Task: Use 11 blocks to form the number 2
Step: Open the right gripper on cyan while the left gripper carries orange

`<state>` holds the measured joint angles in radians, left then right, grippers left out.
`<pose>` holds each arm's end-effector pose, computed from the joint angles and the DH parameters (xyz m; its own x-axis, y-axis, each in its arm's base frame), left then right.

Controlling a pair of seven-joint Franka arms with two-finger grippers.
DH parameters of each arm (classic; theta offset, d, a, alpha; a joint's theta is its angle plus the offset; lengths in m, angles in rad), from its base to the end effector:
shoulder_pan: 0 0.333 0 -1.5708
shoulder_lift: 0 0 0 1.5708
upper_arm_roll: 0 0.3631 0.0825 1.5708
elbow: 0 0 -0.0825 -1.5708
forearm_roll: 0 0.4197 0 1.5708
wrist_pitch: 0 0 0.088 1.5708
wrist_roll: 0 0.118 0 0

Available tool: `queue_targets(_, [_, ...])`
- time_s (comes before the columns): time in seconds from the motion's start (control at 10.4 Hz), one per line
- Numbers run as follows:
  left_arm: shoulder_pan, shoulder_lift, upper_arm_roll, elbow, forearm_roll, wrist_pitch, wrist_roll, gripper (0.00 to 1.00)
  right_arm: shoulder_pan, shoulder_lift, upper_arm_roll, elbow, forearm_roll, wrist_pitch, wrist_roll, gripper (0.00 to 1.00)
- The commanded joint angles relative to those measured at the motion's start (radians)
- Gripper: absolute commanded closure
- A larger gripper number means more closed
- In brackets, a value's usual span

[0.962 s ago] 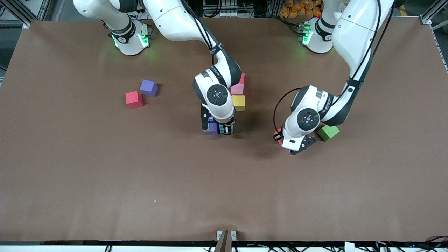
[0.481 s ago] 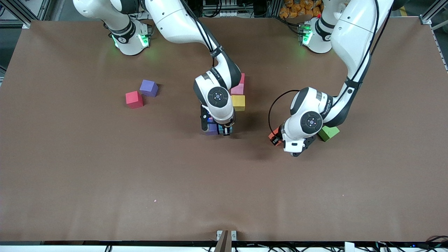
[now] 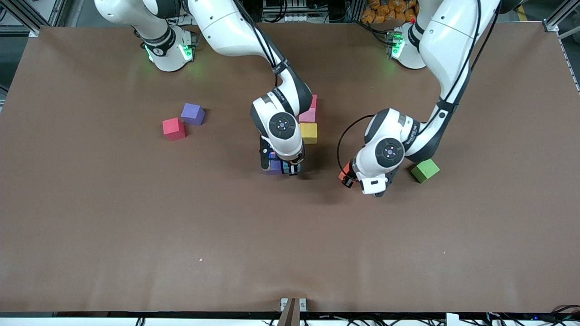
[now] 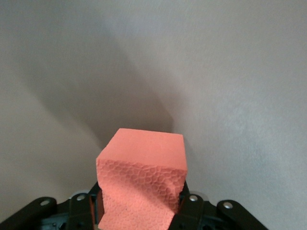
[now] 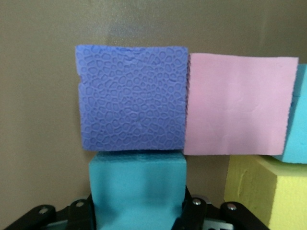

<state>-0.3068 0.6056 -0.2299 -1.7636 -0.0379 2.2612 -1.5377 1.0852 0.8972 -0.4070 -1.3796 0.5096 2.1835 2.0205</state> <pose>0.6103 -0.3486 0.2246 0.4760 0.8649 -0.1593 0.8650 -0.4931 -0.0929 0.5560 0.5685 0.1972 0.0643 -0.9948 -0.0785 -0.9960 -0.0688 0.0565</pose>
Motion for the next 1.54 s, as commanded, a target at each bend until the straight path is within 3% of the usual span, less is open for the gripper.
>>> queue_targets(0.0, [-0.061, 0.011, 0.011, 0.015, -0.008, 0.034, -0.172, 0.59, -0.002, 0.014, -0.003, 0.025, -0.009, -0.007, 0.020, 0.52])
queue_targets(0.67, [-0.142, 0.030, 0.007, 0.016, -0.019, 0.147, -0.582, 0.59, -0.011, 0.014, -0.003, 0.025, -0.017, -0.005, 0.021, 0.50])
queue_targets(0.77, [-0.156, 0.030, 0.007, 0.016, -0.020, 0.159, -0.616, 0.59, -0.013, 0.014, -0.003, 0.027, -0.016, -0.007, 0.021, 0.14])
queue_targets(0.87, [-0.162, 0.031, 0.007, 0.015, -0.022, 0.178, -0.649, 0.59, -0.013, 0.014, -0.003, 0.028, -0.016, -0.007, 0.023, 0.00])
queue_targets(1.44, [-0.161, 0.037, 0.007, 0.016, -0.023, 0.204, -0.741, 0.59, -0.004, -0.009, -0.010, 0.031, -0.020, -0.016, 0.021, 0.00])
